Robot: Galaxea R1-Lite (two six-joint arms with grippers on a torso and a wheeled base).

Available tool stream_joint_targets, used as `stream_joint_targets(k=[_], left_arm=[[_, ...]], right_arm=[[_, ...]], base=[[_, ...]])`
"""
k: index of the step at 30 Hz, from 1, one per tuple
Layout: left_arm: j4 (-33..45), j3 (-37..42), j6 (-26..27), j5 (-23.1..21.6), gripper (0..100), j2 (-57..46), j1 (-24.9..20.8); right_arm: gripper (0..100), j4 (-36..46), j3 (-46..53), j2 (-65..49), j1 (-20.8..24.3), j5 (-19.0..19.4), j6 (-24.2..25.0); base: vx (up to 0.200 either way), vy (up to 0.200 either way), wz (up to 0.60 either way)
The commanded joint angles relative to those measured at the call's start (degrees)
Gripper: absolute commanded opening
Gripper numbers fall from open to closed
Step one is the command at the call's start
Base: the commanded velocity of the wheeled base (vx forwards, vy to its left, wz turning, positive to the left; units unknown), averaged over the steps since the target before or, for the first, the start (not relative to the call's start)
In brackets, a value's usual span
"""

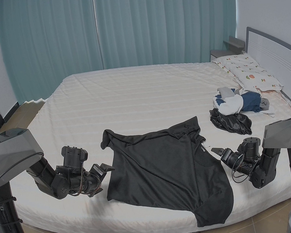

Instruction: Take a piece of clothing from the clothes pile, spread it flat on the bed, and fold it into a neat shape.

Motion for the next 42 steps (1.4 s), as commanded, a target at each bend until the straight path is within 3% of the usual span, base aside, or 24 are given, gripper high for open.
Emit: stream_joint_targets(k=[1,6,13,18,27,28,32,34,39,42], left_arm=[[0.0,0.8,0.9,0.9,100,-0.1,-1.3],[-0.1,0.5,3.2,5.5,100,0.9,-3.6],[0.2,-0.8,3.7,7.4,100,2.5,-6.0],[0.3,-1.3,7.9,11.1,100,4.5,-6.8],[0.5,-1.9,8.7,11.6,100,5.2,-8.1],[0.6,-1.8,9.0,11.6,0,5.2,-8.1],[0.8,-1.2,9.9,12.3,0,5.2,-8.3],[2.0,-0.7,10.9,15.1,0,5.2,-9.1],[9.2,-1.0,14.8,20.8,0,4.6,-9.3],[12.3,-0.8,15.0,20.9,0,3.5,-9.3]], right_arm=[[100,0.0,0.2,0.3,-0.3,0.0,0.0],[100,0.0,0.2,0.3,-0.3,0.0,0.0],[100,-0.1,0.0,0.4,-0.1,0.0,0.0],[100,0.0,-0.2,0.4,-0.1,0.0,0.0],[100,0.0,-0.1,0.3,-0.1,0.0,0.0],[100,0.0,0.1,0.3,0.0,0.0,-0.1],[100,0.1,0.6,0.0,0.0,-0.1,-0.6],[100,0.4,0.9,-0.1,-0.1,-0.1,-0.8],[100,0.7,1.9,0.4,-0.5,0.0,-3.5],[100,0.9,3.1,0.3,-0.8,0.0,-5.7]], base=[[0.000,0.000,0.00],[0.000,0.000,0.00],[0.000,0.000,0.00],[0.000,0.000,0.00],[0.000,0.000,0.00],[0.000,0.000,0.00],[0.000,0.000,0.00],[0.000,0.000,0.00],[0.000,0.000,0.00],[0.000,0.000,0.00]])
